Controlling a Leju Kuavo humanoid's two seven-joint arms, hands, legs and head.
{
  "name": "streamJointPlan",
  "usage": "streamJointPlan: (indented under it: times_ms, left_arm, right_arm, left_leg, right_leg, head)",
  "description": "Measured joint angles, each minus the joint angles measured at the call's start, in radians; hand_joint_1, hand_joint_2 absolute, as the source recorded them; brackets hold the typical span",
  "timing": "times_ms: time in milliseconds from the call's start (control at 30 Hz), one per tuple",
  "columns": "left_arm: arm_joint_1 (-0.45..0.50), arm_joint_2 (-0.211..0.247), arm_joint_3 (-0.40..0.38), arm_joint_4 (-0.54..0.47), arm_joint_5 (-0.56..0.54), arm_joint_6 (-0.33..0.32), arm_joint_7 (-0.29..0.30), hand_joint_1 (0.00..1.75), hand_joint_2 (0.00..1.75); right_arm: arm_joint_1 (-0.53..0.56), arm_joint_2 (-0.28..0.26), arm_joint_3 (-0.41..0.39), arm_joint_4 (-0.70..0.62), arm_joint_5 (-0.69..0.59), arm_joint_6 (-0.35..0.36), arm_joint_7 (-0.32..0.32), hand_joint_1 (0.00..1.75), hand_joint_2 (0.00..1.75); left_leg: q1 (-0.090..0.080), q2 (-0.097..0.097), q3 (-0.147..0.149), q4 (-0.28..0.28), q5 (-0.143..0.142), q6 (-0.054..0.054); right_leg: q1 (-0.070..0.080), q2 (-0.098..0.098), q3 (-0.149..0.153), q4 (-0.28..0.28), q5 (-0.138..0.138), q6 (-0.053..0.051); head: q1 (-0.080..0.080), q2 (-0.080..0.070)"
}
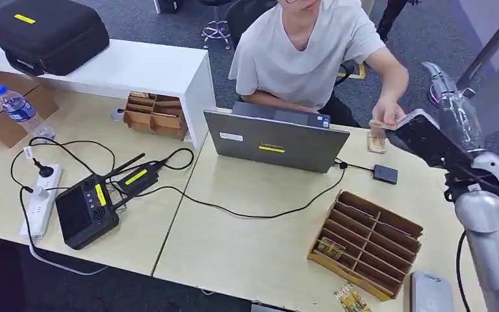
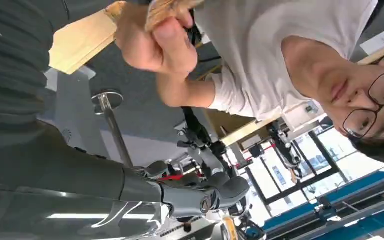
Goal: Pass the card to the sensor for recognition and then transmit it.
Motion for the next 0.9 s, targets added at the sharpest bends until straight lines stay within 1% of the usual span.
streamJointPlan:
  times_ms: [400,433,900]
  left_arm:
    - [0.001,-0.002,0.000,0.001,0.000,-0.009,0.003,0.00,1.75]
    - [0.001,-0.002,0.000,0.001,0.000,-0.009,0.003,0.00,1.75]
    - [0.001,-0.003,0.000,0.001,-0.001,-0.016,0.011,0.00,1.75]
  right_arm:
    - [0.026,0.007,-0.001,0.003,-0.004,0.008,-0.004,0.00,1.75]
    - [0.026,0.008,-0.001,0.003,-0.004,0.008,-0.004,1.75,1.75]
    - [0.042,0.009,-0.006,0.003,-0.002,0.010,-0.018,1.75,1.75]
  left_leg:
    - [0.000,0.000,0.000,0.000,0.000,0.000]
    - [0.000,0.000,0.000,0.000,0.000,0.000]
    - [0.000,0.000,0.000,0.000,0.000,0.000]
  right_leg:
    - [0.000,0.000,0.000,0.000,0.000,0.000]
    - [0.000,0.000,0.000,0.000,0.000,0.000]
    - [0.000,0.000,0.000,0.000,0.000,0.000]
  head:
    - [0.000,0.000]
    - [0.000,0.000]
    - [0.000,0.000]
